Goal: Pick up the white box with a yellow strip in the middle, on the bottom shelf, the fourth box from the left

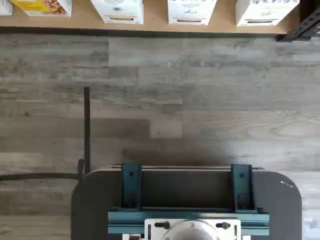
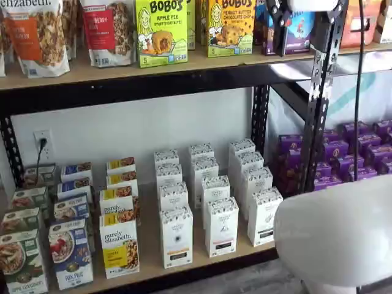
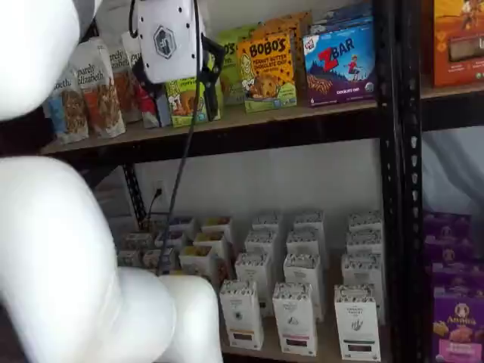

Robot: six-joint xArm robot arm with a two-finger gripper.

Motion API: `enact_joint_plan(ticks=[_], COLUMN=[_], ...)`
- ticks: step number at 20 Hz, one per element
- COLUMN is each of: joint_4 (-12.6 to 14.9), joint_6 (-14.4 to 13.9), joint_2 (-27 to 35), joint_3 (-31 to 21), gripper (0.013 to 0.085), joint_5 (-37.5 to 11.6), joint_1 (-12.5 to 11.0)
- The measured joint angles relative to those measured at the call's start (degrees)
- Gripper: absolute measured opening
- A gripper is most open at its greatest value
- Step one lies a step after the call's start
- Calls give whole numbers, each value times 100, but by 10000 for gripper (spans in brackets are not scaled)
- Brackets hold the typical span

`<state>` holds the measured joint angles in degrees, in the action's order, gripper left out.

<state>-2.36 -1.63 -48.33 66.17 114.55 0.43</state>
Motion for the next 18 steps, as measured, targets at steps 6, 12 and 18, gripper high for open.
enact_joint_plan(ticks=[6, 12, 18], joint_4=[-370, -303, -39], joint_6=[194, 92, -317], joint_2=[-151, -216, -303], joint_3=[-158, -396, -929], gripper=[850, 850, 850], joint_5=[-273, -483, -971], joint_1=[-331, -182, 335])
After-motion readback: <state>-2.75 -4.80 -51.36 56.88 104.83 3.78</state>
